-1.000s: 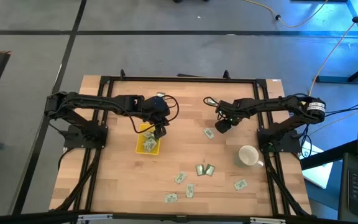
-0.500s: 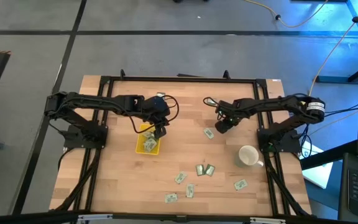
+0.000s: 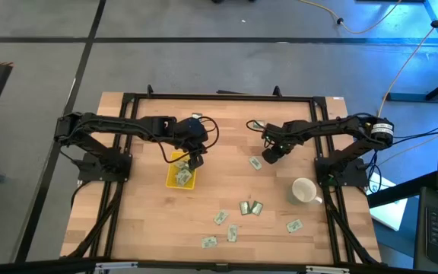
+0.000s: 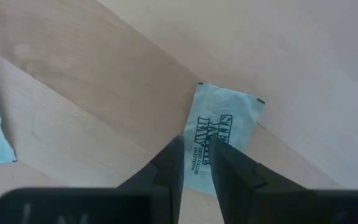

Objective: Pick and place Stevia / Truvia into bins
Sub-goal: Put the white packet into the yellow bin

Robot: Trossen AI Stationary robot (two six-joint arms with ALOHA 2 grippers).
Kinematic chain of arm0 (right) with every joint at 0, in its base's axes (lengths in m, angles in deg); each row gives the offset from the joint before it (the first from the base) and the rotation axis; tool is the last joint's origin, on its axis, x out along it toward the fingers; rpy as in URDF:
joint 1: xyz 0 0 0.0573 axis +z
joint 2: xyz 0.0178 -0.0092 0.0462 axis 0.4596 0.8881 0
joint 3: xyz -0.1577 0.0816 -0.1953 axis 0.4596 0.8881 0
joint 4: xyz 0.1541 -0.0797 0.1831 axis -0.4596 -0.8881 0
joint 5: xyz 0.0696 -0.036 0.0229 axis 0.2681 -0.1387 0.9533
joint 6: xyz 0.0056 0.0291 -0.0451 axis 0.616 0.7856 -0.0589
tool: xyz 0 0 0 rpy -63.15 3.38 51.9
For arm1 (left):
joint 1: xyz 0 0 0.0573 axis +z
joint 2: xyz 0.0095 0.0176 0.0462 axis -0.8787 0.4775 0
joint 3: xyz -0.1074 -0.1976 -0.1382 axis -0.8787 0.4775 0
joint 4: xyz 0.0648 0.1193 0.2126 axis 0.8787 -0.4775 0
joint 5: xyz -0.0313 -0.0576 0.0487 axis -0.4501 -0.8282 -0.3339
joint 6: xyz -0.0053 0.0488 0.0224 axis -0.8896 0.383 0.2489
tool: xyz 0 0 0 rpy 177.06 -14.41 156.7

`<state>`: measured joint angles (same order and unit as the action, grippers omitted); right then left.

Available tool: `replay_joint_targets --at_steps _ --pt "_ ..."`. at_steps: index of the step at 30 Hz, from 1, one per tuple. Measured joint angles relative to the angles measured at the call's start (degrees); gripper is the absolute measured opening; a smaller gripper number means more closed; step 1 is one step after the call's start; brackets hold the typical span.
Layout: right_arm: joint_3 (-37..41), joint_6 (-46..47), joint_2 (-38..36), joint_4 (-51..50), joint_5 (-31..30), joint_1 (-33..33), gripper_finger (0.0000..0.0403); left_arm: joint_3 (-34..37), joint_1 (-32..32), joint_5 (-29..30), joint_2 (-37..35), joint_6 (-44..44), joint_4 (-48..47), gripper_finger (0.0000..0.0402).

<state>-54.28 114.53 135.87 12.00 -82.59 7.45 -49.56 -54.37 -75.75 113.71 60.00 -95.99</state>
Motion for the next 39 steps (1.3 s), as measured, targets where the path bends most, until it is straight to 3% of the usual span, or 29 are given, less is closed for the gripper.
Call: replay_joint_targets --at_steps 9,15,22,25,32,36,39 --pt "0.1 -1.1 0.0 -0.4 -1.4 0.0 0.0009 0.0 0.0 0.0 0.0 0.0 0.0 0.0053" --pt "-1.1 -1.8 -1.6 -1.5 -0.6 0.0 0.0008 0.0 0.0 0.0 0.0 0.0 0.3 0.0049" --pt "-8.9 -5.4 -7.3 -0.3 8.1 2.0 0.0003 0.0 0.0 0.0 0.0 0.6 8.8 0.0059" --pt "-12.9 -9.0 -9.7 4.2 15.0 3.4 0.0002 0.0 0.0 0.0 0.0 2.4 11.7 0.007" --pt "-16.8 -12.0 -12.1 28.3 33.6 7.8 0.0002 0.0 -0.2 -4.4 0.1 4.6 19.1 0.0105" --pt "-16.8 -10.7 -11.9 39.7 38.2 10.2 0.0002 0.1 -0.9 -9.8 0.4 5.2 24.8 0.0123" --pt "-16.8 -10.3 -12.0 42.6 38.6 11.3 0.0002 0.1 -1.7 -11.9 1.1 5.3 29.6 0.0133"
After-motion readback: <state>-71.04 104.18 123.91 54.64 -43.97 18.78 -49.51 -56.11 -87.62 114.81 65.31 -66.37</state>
